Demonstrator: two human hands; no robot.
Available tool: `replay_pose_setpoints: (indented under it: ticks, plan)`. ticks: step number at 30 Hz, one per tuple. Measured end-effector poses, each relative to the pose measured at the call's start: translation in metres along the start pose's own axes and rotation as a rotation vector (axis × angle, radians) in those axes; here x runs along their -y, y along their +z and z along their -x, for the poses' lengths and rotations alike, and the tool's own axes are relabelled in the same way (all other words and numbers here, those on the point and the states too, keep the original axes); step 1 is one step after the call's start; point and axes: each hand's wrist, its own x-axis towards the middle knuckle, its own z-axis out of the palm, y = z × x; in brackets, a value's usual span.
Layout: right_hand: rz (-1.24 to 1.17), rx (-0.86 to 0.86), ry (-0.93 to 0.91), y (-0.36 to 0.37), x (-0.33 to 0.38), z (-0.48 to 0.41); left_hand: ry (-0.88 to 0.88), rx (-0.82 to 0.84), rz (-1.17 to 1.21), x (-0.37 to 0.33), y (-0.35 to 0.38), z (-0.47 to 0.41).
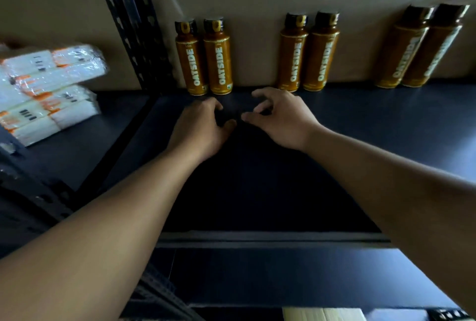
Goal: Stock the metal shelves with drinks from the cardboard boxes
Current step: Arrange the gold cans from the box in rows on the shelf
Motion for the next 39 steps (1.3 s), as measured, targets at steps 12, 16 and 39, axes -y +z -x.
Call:
replay_pose_setpoints:
  ticks: [12, 16, 39]
  plan:
    - [0.323, 0.139, -0.096, -0.095, -0.057, 0.134, 0.213, 0.051, -0.010, -0.085, 0.033, 0.102]
    - [0.315, 0.061, -0.143, -0.120, -0.084, 0.193, 0.208, -0.038, 0.022, -0.119, 0.054, 0.157]
    - [0.181, 0.692, 0.610, 0.102, -0.355, 0.467, -0.120, 1.133, -0.037, 0.019, 0.369, 0.388]
